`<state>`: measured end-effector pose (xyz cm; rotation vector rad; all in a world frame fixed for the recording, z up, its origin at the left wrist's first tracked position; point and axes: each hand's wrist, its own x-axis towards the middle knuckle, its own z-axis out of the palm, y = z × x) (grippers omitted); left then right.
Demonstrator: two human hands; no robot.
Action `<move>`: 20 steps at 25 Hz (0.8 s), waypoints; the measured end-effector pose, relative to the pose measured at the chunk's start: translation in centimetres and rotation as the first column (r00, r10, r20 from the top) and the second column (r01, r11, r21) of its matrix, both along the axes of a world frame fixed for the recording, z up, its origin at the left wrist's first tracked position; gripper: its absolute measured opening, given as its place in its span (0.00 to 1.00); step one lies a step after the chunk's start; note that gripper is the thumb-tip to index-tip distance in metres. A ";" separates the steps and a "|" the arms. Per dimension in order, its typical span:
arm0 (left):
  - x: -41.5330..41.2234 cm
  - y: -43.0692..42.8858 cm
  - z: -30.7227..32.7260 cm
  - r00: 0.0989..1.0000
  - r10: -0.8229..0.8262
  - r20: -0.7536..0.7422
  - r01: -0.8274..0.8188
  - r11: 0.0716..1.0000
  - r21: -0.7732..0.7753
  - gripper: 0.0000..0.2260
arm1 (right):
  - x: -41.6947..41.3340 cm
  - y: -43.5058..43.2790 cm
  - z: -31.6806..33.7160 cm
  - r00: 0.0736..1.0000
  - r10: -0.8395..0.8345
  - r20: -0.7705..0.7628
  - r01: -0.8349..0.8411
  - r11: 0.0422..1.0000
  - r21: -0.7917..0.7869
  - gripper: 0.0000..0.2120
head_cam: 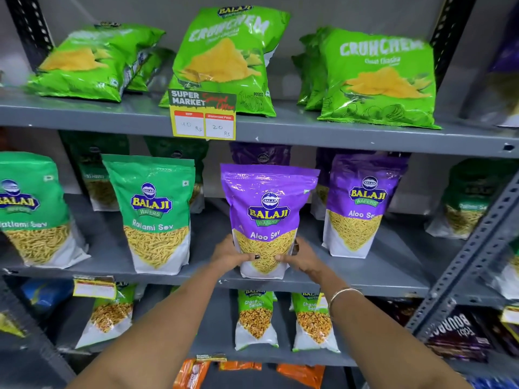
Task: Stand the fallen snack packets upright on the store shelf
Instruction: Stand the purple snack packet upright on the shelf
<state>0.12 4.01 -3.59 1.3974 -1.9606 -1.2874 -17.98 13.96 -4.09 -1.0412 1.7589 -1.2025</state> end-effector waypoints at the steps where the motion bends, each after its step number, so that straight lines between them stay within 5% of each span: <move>1: 0.0 0.2 0.0 1.000 -0.002 0.007 0.002 1.000 -0.013 0.37 | 0.0 0.1 -0.1 1.000 0.003 -0.008 -0.002 1.000 0.007 0.33; 5: 0.1 0.8 0.5 0.997 -0.022 0.075 0.026 0.999 -0.044 0.38 | 0.2 0.4 -0.1 0.999 -0.008 -0.050 0.009 1.000 0.023 0.40; 8: 0.0 0.7 1.1 0.933 -0.103 0.345 0.113 0.994 -0.007 0.33 | 0.0 1.3 0.5 0.996 -0.023 -0.092 0.031 0.995 0.090 0.43; 10: -0.4 1.6 2.1 0.835 -0.253 0.489 0.153 0.960 0.234 0.18 | -1.1 2.3 0.6 0.983 -0.075 -0.168 0.100 0.984 0.147 0.42; 12: -1.8 3.0 2.9 0.720 -0.452 0.527 0.221 0.868 0.444 0.16 | -3.5 3.3 0.3 0.958 -0.136 -0.253 0.181 0.970 0.165 0.37; 14: -4.5 4.2 3.0 0.675 -0.555 0.487 0.302 0.809 0.504 0.16 | -6.3 5.0 0.5 0.934 -0.174 -0.311 0.235 0.957 0.171 0.30; 17: -9.3 5.5 2.2 0.757 -0.591 0.279 0.402 0.757 0.515 0.11 | -11.4 6.8 0.7 0.883 -0.293 -0.366 0.363 0.921 0.139 0.34; 20: -15.1 6.9 1.3 0.881 -0.456 0.125 0.388 0.848 0.361 0.07 | -17.1 8.0 1.0 0.855 -0.357 -0.375 0.420 0.902 0.100 0.39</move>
